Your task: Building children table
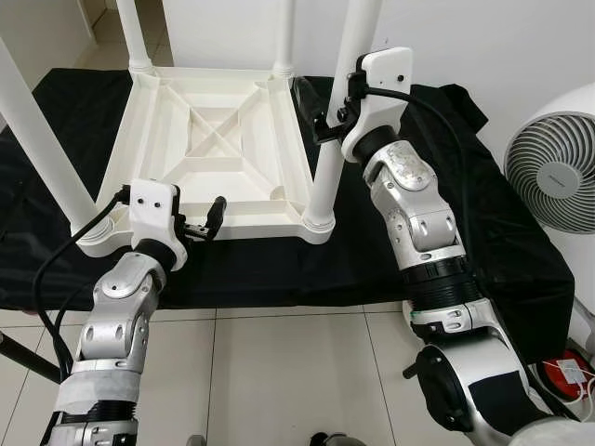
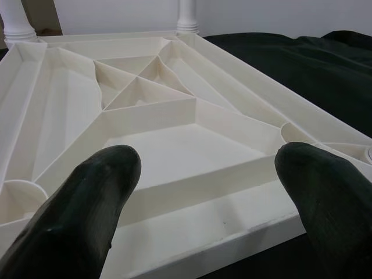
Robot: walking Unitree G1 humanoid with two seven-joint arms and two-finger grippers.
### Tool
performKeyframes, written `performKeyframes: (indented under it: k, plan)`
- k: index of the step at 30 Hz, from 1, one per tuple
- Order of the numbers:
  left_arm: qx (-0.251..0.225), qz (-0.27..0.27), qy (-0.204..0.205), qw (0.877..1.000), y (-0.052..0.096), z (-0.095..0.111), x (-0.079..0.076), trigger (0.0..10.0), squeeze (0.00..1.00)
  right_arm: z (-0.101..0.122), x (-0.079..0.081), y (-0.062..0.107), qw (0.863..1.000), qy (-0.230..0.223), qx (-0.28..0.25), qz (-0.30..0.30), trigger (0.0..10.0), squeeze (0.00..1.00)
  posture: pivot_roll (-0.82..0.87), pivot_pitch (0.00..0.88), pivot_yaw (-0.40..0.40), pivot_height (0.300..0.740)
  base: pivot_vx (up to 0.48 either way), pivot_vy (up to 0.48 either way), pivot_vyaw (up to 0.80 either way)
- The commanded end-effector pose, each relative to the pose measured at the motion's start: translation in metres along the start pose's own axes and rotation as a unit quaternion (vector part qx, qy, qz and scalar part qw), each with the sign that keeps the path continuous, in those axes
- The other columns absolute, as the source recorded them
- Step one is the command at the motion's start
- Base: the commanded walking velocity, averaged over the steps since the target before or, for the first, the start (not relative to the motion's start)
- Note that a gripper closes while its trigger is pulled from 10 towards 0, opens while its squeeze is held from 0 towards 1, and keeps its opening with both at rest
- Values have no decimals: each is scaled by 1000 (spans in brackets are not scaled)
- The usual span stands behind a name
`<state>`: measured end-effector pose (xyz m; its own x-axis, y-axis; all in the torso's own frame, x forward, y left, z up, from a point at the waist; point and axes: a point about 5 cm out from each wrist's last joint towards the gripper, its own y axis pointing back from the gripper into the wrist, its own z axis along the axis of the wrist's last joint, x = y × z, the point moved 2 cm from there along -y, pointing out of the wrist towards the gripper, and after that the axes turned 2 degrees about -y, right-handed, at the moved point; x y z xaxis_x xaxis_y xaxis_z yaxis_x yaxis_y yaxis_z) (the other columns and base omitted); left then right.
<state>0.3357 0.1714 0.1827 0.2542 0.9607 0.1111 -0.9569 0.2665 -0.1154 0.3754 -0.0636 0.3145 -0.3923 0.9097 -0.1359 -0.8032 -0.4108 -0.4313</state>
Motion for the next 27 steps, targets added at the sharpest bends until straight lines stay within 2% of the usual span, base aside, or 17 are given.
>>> performKeyframes:
  k: [1,5,7,9,10,13,16,18,20,22,26,27]
  plan:
    - [11,46,2,999,-3,-3,6,10000,0,-2,1,1,1000,0,7,3,10000,0,-32,77,-28,740,0,0,0]
    - [13,58,3,998,-5,-2,12,10000,0,0,2,0,1000,-3,8,8,10000,0,-34,80,-31,740,0,0,0]
    - [23,74,3,997,-6,-5,17,10000,0,0,2,0,1000,-4,11,12,2941,0,-34,80,-31,740,0,0,0]
    - [28,81,4,996,-6,-7,20,10000,0,0,2,0,1000,-5,12,14,2941,0,-34,80,-31,740,0,0,0]
    - [40,99,11,994,-7,-11,24,10000,0,0,3,0,1000,-4,14,15,0,0,-32,79,-32,740,0,0,0]
    - [77,141,31,987,-10,-23,34,10000,0,-1,5,2,1000,-7,18,22,0,0,-34,79,-33,740,0,0,0]
    - [85,150,35,984,-11,-26,36,10000,0,-1,6,2,1000,-6,20,23,0,0,-34,79,-33,740,0,0,0]
    - [114,189,44,974,-15,-36,44,10000,0,0,5,2,999,-9,24,19,0,0,-40,82,-30,740,0,0,0]
    - [123,199,48,971,-16,-39,46,10000,0,0,5,2,999,-9,25,19,0,0,-40,82,-30,740,0,0,0]
    - [146,230,64,960,-18,-50,51,10000,0,2,5,3,999,-4,30,18,0,0,-49,88,-27,740,0,0,0]
    - [157,251,84,951,-20,-57,54,10000,0,5,4,5,999,0,31,18,0,0,-58,95,-23,740,0,0,0]
    - [159,255,89,949,-22,-59,55,10000,0,8,0,7,1000,-6,24,4,0,0,-60,99,-22,740,0,0,0]
